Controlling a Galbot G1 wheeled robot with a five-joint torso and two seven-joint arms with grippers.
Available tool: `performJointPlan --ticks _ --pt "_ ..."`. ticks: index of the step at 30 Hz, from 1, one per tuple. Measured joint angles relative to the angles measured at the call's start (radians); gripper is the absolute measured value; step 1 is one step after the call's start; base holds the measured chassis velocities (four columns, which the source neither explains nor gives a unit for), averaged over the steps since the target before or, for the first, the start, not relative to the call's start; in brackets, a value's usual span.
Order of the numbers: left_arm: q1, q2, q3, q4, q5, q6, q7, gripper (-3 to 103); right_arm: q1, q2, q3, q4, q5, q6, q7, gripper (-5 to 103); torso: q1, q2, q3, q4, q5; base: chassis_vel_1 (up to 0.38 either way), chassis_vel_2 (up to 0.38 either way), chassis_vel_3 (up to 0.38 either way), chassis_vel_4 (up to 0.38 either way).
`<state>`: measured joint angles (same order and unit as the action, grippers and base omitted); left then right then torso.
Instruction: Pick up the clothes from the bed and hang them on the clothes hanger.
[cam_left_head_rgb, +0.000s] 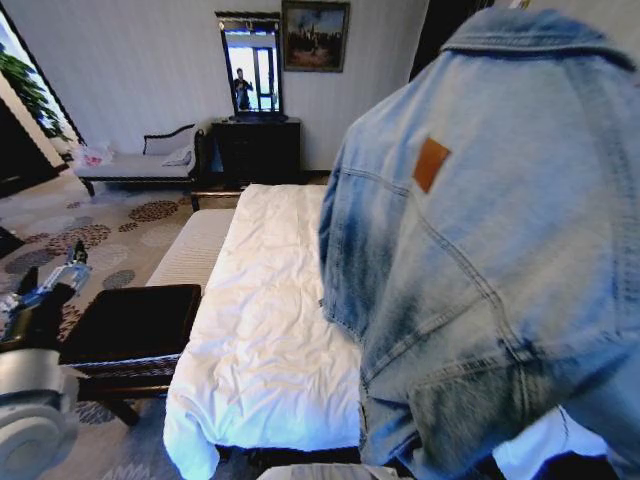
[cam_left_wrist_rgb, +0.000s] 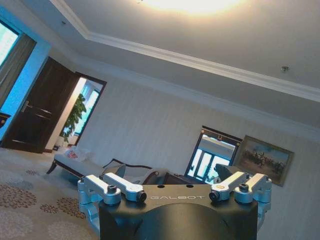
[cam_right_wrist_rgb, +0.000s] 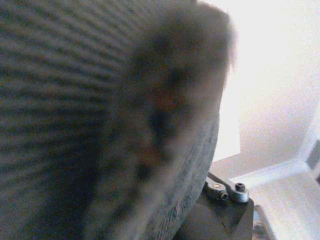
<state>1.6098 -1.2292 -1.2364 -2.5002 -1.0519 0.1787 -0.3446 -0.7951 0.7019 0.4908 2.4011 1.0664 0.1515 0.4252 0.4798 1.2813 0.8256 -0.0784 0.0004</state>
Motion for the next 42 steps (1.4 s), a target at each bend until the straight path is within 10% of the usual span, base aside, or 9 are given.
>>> performJointPlan --ticks 11,42 --pt "0.008 -0.001 -0.033 0.000 0.016 -0.003 -0.008 100 -0.311 0.100 0.220 0.089 -0.084 0.007 -0.072 14 0.000 0.000 0.000 0.0004 -0.0003 0.015 -0.021 -0.023 0.023" --pt "0.022 -0.020 -0.025 0.000 0.042 -0.016 -0.011 100 -0.421 0.171 0.276 0.094 -0.117 0.030 -0.088 14 0.001 0.000 0.000 0.0005 -0.0004 0.101 -0.095 -0.097 0.103"
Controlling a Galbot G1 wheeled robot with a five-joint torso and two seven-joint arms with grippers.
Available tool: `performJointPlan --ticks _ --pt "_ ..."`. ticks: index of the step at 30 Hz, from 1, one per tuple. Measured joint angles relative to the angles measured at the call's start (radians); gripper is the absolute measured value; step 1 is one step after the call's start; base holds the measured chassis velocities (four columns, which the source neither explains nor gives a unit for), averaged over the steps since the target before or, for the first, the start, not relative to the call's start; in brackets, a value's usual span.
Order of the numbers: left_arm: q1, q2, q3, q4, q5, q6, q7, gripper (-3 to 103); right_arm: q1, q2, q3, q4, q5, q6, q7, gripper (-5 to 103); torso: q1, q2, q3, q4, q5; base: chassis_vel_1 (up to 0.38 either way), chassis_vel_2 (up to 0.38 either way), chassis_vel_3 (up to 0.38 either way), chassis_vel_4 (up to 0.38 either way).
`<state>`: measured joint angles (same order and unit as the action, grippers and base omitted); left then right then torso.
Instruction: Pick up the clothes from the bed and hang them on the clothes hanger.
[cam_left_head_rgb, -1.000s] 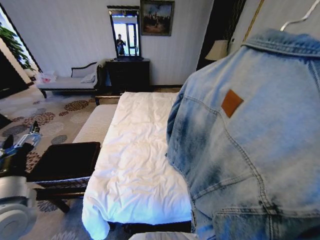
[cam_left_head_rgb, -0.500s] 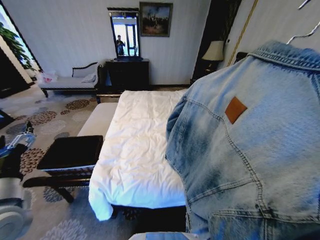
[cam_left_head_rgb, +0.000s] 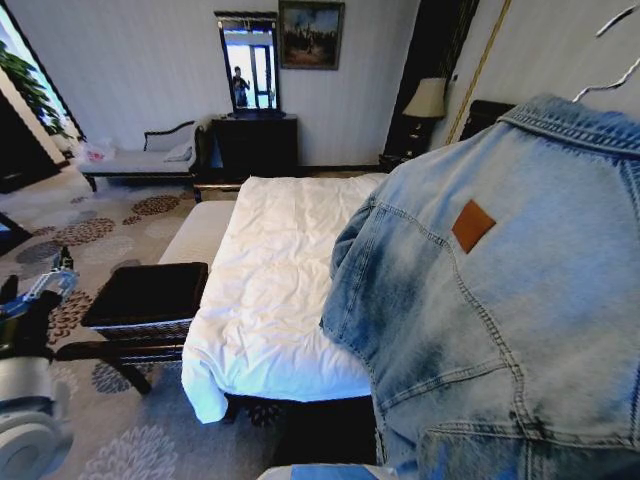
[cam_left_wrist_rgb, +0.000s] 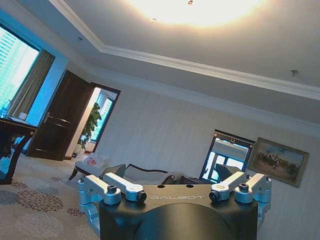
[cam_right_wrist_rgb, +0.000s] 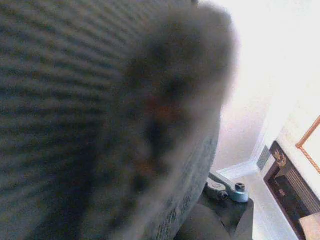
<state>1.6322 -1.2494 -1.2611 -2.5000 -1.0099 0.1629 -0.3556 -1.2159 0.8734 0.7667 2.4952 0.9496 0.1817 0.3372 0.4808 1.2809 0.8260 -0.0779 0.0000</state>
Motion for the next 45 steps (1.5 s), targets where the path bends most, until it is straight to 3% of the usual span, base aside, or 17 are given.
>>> performJointPlan --ticks 20,28,45 --pt "-0.003 0.022 0.016 0.000 0.004 -0.012 0.016 100 -0.101 0.033 0.085 0.005 -0.013 0.003 -0.003 14 -0.002 0.001 -0.001 -0.0002 0.0000 0.141 -0.176 -0.140 0.174" --pt "-0.001 0.029 0.018 0.000 0.010 -0.012 0.017 100 -0.162 0.062 0.157 0.006 -0.012 0.008 -0.016 14 0.001 0.000 0.000 0.0001 -0.0001 -0.009 -0.004 -0.004 -0.010" --pt "0.017 0.021 0.019 0.000 0.018 -0.014 0.019 100 -0.206 0.092 0.173 0.005 -0.033 0.023 -0.033 14 -0.001 0.000 0.000 -0.0001 0.0000 -0.052 -0.050 -0.046 -0.055"
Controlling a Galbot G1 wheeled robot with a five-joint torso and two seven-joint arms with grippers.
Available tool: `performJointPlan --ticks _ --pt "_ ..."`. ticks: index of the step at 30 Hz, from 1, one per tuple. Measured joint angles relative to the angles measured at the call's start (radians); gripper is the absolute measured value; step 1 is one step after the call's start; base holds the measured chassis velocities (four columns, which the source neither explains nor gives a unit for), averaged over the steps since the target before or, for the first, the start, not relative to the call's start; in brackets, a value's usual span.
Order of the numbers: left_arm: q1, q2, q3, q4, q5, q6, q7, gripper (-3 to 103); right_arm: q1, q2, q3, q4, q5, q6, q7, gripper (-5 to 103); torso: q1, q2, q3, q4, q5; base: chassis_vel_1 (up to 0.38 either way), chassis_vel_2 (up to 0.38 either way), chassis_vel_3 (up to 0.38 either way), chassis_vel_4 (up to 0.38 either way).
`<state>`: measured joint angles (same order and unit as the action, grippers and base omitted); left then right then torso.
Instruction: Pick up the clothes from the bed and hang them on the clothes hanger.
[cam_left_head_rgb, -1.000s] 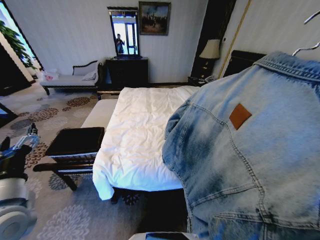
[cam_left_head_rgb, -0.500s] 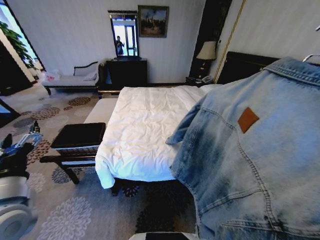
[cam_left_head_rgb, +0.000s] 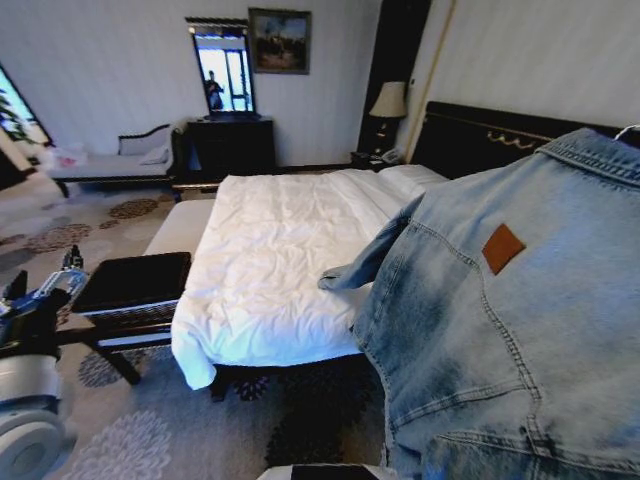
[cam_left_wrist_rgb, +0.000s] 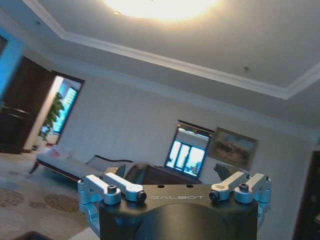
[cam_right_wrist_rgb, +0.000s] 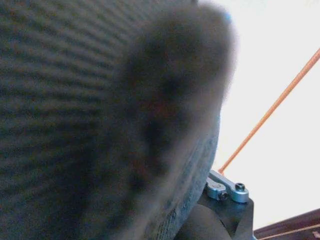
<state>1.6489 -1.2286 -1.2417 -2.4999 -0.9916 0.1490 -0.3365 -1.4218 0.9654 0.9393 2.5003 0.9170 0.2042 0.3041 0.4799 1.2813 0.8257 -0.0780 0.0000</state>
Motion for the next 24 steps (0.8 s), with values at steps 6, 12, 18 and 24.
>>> performJointPlan --ticks 6,12,18,24 --pt "0.003 -0.015 0.004 0.000 0.006 0.000 0.000 100 0.000 -0.003 0.000 0.000 0.003 0.006 0.000 14 0.000 0.000 0.000 0.0000 0.0000 -0.106 -0.095 -0.098 -0.104" --pt "0.000 -0.025 0.014 0.000 0.014 0.000 0.001 100 0.005 -0.004 -0.001 0.000 0.004 0.009 0.000 14 0.000 0.000 0.000 -0.0002 0.0000 -0.134 -0.141 -0.125 -0.124" --pt "-0.006 -0.029 0.023 0.000 0.018 0.000 0.001 100 0.011 -0.007 -0.007 0.000 0.006 0.009 0.001 14 0.000 0.000 0.000 -0.0001 0.0000 -0.137 -0.117 -0.132 -0.128" --pt "-0.017 -0.027 0.047 0.000 0.032 0.000 0.002 100 0.017 -0.001 -0.015 0.000 0.004 0.009 0.001 14 0.000 0.000 0.000 0.0001 -0.0001 -0.118 -0.117 -0.125 -0.117"
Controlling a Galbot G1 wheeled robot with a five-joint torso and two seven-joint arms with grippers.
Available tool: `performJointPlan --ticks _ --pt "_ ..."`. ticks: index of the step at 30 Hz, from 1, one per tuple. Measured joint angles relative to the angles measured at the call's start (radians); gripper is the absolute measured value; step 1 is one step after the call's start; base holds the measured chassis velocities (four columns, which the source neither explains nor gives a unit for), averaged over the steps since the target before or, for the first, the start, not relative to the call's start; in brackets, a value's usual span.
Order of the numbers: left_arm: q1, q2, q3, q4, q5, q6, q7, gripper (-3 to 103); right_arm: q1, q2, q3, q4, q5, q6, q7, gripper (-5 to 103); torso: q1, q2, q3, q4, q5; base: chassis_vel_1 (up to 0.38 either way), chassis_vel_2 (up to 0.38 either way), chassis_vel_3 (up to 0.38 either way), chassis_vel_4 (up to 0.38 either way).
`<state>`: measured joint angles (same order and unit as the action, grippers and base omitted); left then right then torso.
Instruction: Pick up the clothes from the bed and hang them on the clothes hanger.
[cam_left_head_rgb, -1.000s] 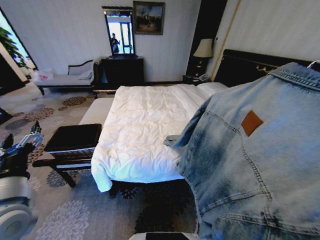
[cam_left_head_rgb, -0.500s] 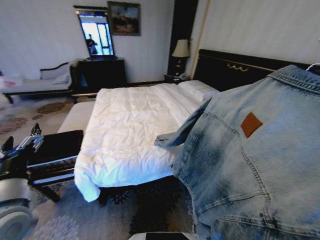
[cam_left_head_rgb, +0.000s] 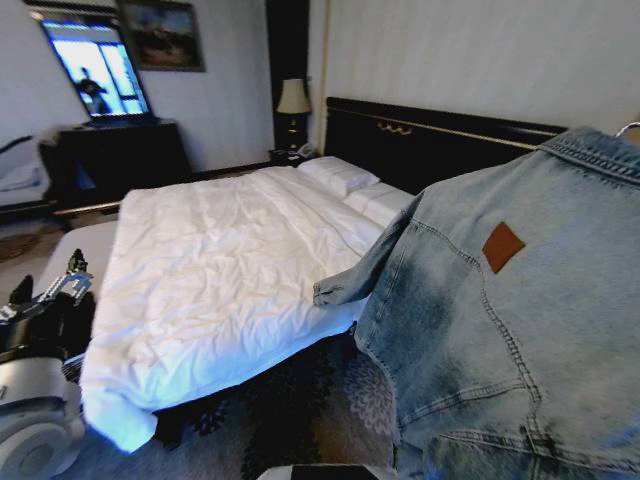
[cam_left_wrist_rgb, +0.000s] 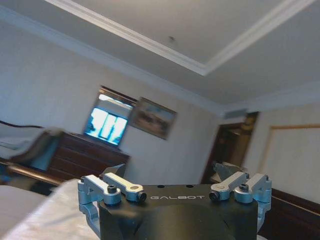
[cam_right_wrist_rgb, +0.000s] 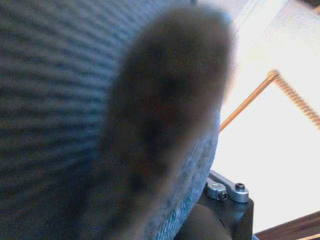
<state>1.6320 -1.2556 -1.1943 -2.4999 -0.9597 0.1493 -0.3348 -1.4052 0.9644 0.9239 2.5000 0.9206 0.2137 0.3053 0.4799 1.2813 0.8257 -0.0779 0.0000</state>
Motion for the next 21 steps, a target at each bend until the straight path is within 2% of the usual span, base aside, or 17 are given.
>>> performJointPlan --ticks 21 --pt "-0.006 0.017 -0.004 0.000 -0.004 0.001 0.003 100 -0.008 0.029 -0.001 0.000 -0.012 -0.003 0.000 14 0.000 0.000 0.000 -0.0002 0.0001 -0.130 -0.125 -0.129 -0.128"
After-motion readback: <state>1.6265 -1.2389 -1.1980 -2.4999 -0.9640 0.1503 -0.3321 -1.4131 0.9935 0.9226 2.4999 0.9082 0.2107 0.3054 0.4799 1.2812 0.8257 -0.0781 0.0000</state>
